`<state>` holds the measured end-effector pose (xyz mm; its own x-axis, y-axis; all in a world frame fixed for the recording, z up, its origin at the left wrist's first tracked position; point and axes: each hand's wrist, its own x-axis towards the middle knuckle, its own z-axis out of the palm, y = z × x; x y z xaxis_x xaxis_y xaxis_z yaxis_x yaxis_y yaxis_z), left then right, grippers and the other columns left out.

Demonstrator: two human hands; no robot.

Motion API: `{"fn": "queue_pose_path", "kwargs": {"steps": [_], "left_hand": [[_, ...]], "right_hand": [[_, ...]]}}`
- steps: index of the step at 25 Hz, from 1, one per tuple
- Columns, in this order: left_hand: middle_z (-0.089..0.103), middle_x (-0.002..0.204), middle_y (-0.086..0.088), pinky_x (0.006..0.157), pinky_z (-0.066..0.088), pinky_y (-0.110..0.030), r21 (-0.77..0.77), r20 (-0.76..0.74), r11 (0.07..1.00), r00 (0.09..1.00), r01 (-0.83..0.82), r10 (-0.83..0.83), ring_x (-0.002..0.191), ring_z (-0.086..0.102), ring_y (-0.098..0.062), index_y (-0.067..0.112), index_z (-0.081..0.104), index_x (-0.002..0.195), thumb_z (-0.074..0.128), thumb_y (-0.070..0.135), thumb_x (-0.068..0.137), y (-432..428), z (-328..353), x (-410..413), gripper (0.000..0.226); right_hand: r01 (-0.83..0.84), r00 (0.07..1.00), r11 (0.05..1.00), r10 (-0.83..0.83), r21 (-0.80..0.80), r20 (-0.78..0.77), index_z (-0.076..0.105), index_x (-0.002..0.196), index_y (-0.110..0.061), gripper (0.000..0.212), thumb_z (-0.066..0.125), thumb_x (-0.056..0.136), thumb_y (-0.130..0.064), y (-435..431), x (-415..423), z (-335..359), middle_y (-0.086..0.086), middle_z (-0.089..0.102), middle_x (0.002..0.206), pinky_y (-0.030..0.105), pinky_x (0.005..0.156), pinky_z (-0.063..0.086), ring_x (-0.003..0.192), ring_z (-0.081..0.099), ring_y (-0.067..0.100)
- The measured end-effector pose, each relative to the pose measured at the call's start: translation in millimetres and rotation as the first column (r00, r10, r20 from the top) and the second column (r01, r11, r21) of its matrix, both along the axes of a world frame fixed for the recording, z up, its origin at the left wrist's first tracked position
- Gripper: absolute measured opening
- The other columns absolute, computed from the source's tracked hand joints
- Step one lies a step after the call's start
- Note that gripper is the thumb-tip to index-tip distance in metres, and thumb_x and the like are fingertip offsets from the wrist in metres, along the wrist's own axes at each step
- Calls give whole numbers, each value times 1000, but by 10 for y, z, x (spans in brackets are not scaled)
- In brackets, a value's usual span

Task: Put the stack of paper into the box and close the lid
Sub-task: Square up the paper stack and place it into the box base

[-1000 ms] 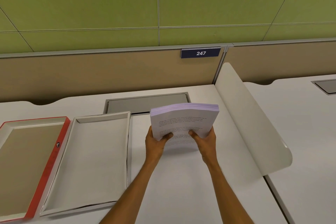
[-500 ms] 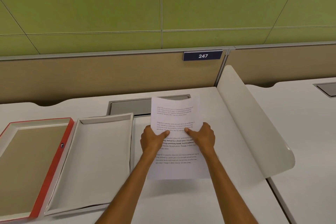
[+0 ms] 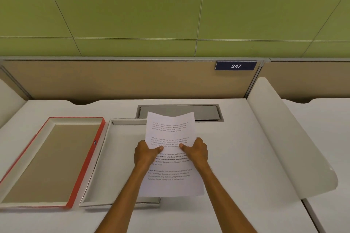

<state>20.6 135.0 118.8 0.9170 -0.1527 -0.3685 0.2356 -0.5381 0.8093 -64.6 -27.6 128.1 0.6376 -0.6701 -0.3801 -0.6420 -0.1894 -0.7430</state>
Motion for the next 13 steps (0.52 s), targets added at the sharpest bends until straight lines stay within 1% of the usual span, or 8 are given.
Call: {"fn": "queue_pose_path", "kwargs": {"steps": [2, 5, 8, 9, 13], "left_hand": [[73, 109, -15, 66, 56, -30, -5, 0, 1000, 1000, -20, 20, 78, 67, -24, 11, 67, 100, 81, 22, 76, 254, 17, 102, 30], [73, 109, -16, 62, 55, -28, 6, 1, 998, 999, -54, 54, 79, 68, -25, 11, 65, 95, 81, 21, 75, 623, 13, 275, 27], [74, 108, -16, 72, 60, -38, 15, 3, 997, 997, -81, 81, 87, 72, -30, 7, 69, 98, 83, 20, 73, 930, -18, 455, 32], [74, 108, -16, 74, 60, -39, 12, 6, 996, 996, -85, 85, 89, 72, -31, 6, 69, 99, 84, 20, 73, 1016, -29, 511, 33], [72, 112, -17, 69, 57, -34, 41, 25, 997, 997, -72, 71, 96, 71, -33, 4, 66, 104, 83, 19, 72, 1295, -92, 740, 39]], "right_hand": [[-43, 999, 999, 43, 12, 6, 51, 114, -6, 54, 76, 78, -38, 224, 138, 10, 12, 64, 122, 35, 80, 54, 107, 65, 29], [-97, 995, 995, 96, 20, 38, 51, 110, -7, 50, 75, 79, -37, 560, 345, 7, 11, 64, 122, 34, 79, 55, 105, 66, 29], [-112, 992, 993, 110, 36, 59, 50, 107, -8, 47, 75, 79, -36, 866, 526, -24, 11, 65, 121, 37, 82, 58, 104, 67, 29], [-113, 992, 993, 110, 43, 61, 50, 107, -8, 46, 75, 80, -35, 955, 583, -40, 11, 65, 121, 37, 82, 58, 104, 67, 29], [-106, 993, 993, 103, 57, 52, 53, 117, -4, 50, 75, 81, -32, 1262, 795, -81, 13, 64, 124, 36, 83, 56, 107, 66, 30]]}}
